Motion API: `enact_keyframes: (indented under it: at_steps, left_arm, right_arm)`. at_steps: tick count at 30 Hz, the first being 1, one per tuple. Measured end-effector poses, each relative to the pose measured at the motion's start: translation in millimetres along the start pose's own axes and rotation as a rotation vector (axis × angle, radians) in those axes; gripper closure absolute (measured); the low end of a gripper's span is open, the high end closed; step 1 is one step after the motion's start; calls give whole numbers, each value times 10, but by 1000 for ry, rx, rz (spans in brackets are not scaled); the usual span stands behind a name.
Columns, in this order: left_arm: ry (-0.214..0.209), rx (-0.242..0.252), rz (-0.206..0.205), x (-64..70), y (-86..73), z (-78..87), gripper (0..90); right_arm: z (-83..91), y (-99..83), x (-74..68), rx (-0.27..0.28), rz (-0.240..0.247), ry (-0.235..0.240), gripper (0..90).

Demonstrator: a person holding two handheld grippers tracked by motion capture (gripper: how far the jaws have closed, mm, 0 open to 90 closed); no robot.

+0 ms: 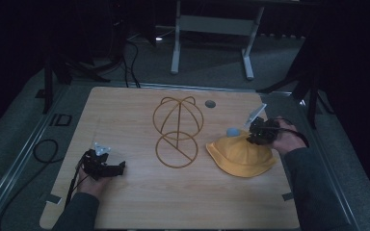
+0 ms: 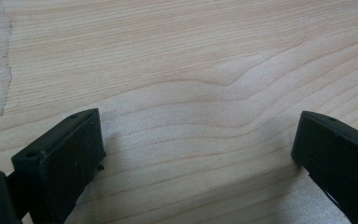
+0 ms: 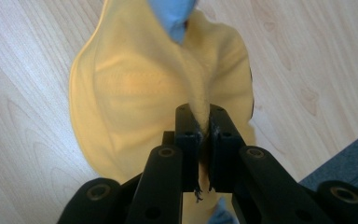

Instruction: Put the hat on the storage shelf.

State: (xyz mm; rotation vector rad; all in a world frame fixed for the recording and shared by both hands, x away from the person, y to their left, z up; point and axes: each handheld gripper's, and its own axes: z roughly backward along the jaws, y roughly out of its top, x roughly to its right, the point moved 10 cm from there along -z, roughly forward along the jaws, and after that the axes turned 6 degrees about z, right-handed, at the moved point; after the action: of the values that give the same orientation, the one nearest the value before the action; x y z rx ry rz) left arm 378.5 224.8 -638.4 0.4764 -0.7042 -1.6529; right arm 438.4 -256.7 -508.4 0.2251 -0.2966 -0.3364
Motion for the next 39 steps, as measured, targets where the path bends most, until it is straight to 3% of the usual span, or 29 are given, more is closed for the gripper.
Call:
enact_keyframes:
  at_steps: [14,26,39]
  left_arm:
    - [0,2,3,2,0,-1,23]
    - [0,0,1,2,-2,1,23]
    - [0,3,2,4,-1,-1,22]
  right_arm:
    - [253,32,20,69,-24,-5,851]
    - [468,80,108,160,-64,-14,851]
    - [677,63,212,279,-145,-26,851]
